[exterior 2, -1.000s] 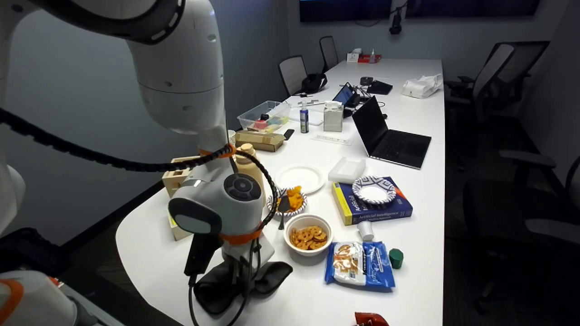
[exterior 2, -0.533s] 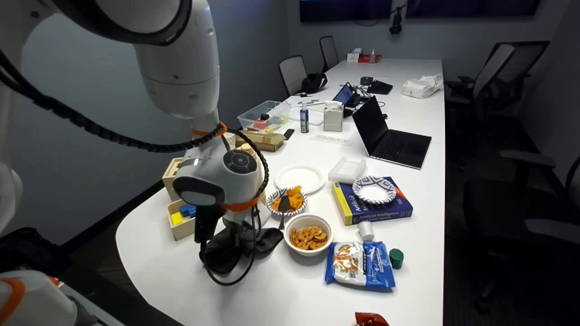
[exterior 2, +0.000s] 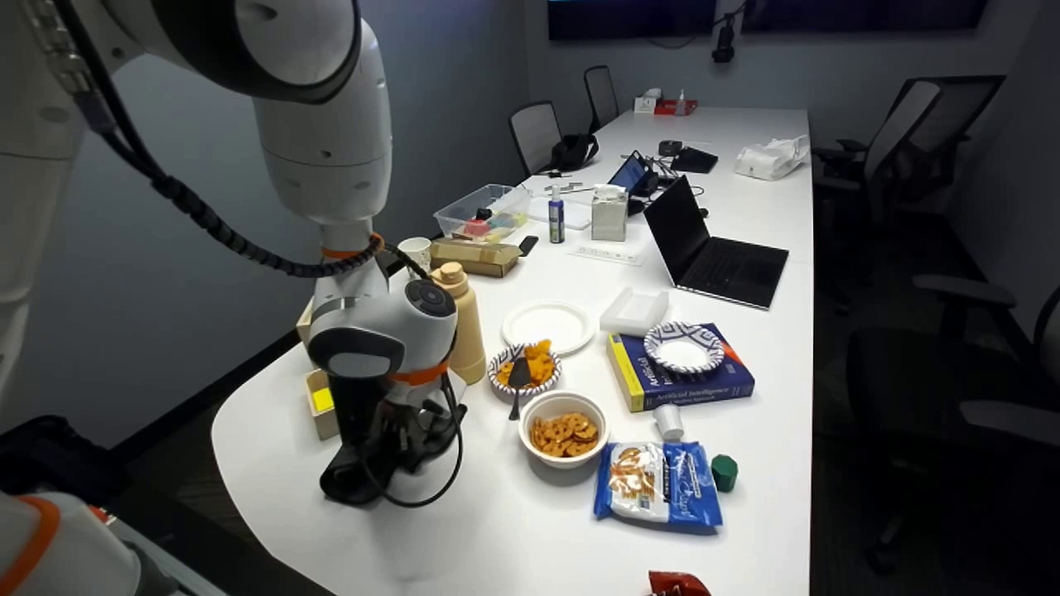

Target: Take the towel and clean the right part of the table

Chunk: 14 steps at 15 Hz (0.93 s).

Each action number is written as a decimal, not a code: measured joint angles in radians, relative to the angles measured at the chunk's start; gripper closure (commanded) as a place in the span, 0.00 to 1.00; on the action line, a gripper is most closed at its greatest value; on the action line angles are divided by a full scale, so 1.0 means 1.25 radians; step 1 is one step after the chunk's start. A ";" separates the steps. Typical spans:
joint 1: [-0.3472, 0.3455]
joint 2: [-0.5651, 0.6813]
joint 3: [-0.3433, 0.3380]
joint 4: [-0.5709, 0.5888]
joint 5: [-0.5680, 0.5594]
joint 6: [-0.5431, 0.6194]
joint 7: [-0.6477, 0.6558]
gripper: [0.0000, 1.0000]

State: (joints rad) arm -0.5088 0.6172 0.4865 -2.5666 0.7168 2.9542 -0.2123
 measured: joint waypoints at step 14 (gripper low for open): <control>0.069 -0.104 -0.226 -0.079 -0.023 0.071 0.124 0.98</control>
State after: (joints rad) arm -0.4228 0.4869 0.2044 -2.6655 0.6885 3.0425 -0.0578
